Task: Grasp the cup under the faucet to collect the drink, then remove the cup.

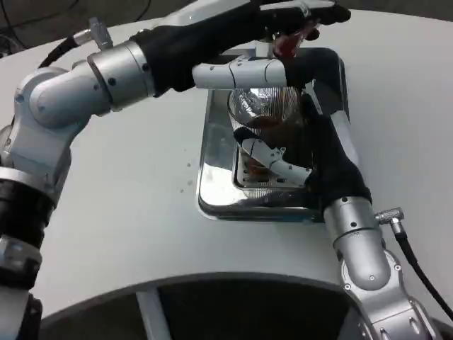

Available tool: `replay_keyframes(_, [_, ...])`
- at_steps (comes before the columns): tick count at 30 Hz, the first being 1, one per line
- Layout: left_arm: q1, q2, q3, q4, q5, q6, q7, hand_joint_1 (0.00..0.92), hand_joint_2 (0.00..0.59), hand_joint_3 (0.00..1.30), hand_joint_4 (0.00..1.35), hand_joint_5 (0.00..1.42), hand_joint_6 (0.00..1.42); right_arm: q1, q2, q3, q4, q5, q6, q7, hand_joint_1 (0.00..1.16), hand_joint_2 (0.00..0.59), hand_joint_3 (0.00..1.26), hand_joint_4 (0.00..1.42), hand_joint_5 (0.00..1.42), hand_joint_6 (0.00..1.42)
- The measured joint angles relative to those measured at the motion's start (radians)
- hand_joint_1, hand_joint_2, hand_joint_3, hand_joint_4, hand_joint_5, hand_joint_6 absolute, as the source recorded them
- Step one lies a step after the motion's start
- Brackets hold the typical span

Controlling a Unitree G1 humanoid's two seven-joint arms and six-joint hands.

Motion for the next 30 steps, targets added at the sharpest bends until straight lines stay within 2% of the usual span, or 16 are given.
replay_keyframes(7, [0.001,0.005,-0.001,-0.007,0.000,0.002,-0.001,0.000,0.075,0.16,0.07,0.14,0.08,-0.009,0.033,0.002,0.012,-0.012,0.000,-0.059,0.76,0.220,0.02,0.06,0.10,0.07])
replay_keyframes(23, [0.015,0.017,0.000,-0.026,0.000,0.006,-0.001,0.000,0.072,0.16,0.08,0.14,0.08,-0.016,0.063,0.039,0.049,-0.077,0.005,-0.151,0.79,0.227,0.04,0.08,0.15,0.09])
replay_keyframes(30, [0.017,0.021,0.000,-0.025,0.000,0.004,-0.001,0.000,0.072,0.16,0.08,0.14,0.08,-0.036,0.076,0.044,0.081,-0.089,0.005,-0.190,0.79,0.225,0.09,0.15,0.20,0.12])
